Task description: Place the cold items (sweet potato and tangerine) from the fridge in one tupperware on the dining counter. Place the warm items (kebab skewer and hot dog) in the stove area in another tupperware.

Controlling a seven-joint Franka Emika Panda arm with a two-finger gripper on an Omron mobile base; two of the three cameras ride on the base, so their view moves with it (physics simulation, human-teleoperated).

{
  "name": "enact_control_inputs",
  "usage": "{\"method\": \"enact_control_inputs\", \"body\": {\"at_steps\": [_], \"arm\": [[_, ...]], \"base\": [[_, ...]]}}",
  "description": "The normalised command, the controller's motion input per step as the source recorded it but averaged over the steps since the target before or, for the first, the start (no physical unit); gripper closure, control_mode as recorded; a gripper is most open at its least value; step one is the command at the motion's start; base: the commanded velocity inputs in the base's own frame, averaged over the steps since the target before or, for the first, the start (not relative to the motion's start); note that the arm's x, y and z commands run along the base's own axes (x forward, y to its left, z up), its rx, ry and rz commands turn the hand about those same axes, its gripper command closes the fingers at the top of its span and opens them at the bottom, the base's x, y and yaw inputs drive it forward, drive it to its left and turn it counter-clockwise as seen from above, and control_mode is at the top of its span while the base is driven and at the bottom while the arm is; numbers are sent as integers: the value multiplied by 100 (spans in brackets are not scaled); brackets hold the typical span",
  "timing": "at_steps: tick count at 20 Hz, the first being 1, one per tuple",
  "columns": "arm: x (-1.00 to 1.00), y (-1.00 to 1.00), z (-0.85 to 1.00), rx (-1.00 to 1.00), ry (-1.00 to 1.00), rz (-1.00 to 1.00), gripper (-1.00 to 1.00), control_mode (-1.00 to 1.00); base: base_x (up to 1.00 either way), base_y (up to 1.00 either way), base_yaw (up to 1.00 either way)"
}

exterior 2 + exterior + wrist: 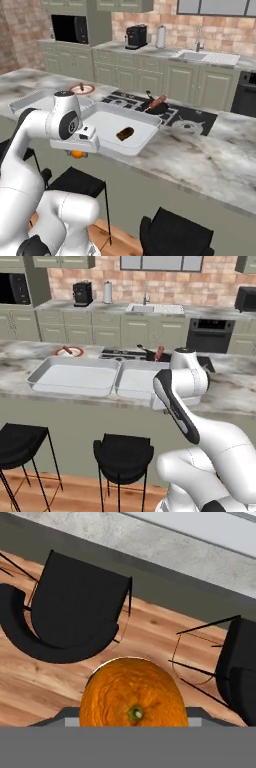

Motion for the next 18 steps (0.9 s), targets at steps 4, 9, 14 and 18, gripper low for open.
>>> {"method": "enact_control_inputs", "body": {"at_steps": [4, 9, 14, 18], "arm": [[0, 0, 0, 0, 0, 0, 100, 100], [0, 2, 38, -1, 0, 0, 100, -100], [41, 17, 83, -6, 0, -1, 100, -100], [100, 9, 18, -2, -20, 0, 100, -100]], "base": [[31, 8, 0], [0, 0, 0], [0, 0, 0], [0, 0, 0]]}}
